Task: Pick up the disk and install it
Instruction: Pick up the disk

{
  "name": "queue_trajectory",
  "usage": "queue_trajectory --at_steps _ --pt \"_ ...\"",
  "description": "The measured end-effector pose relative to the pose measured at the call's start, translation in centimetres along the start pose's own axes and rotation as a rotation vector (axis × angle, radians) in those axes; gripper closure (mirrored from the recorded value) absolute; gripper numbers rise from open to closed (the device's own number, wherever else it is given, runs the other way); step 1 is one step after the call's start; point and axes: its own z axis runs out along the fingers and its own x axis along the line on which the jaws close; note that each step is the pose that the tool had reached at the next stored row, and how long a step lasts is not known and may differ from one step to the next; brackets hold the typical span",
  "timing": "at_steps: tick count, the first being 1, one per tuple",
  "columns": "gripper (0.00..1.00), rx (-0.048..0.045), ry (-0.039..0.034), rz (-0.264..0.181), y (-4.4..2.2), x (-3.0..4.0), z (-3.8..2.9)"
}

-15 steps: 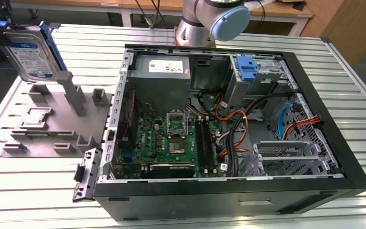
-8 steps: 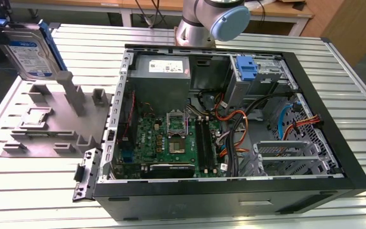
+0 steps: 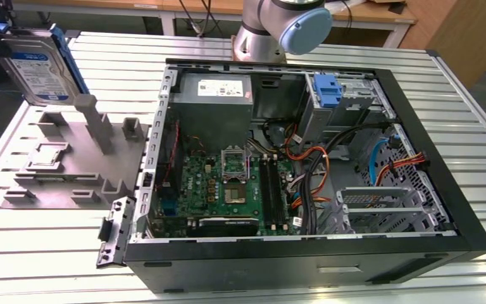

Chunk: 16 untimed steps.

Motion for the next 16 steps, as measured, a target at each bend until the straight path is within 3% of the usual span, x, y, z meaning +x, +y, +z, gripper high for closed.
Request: queue_trajectory --at_steps 16 --pt "0.64 -0.0001 -0.0002 0.000 0.02 -0.03 -0.92"
